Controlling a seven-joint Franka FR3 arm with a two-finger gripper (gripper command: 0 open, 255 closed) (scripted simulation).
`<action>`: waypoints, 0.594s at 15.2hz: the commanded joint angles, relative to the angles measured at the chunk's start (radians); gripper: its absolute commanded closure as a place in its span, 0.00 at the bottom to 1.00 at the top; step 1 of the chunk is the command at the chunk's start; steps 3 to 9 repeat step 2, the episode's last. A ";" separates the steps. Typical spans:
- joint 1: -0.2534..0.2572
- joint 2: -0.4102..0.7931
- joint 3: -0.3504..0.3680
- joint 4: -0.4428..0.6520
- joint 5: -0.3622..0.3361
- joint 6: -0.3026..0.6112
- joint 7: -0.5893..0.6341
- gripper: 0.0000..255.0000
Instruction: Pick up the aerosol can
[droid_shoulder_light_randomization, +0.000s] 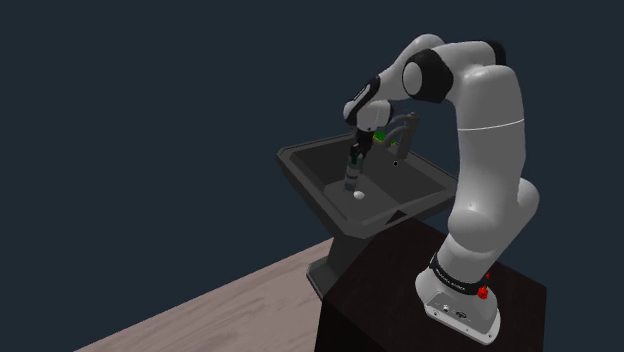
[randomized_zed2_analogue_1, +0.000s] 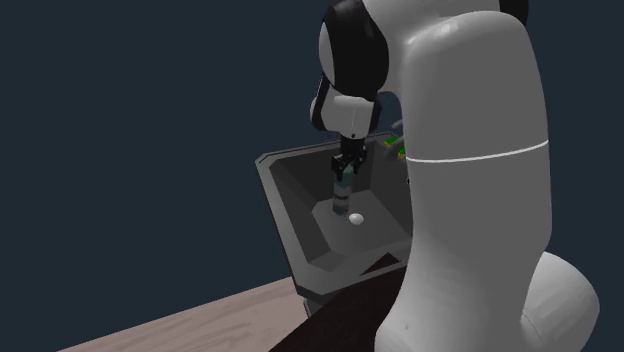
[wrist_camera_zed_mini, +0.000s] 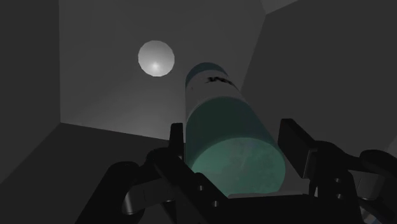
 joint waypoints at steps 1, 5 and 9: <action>0.005 -0.012 -0.004 0.000 -0.007 -0.010 0.006 1.00; 0.005 -0.012 -0.004 0.000 -0.007 -0.010 0.006 1.00; 0.005 -0.012 -0.004 0.000 -0.007 -0.010 0.006 1.00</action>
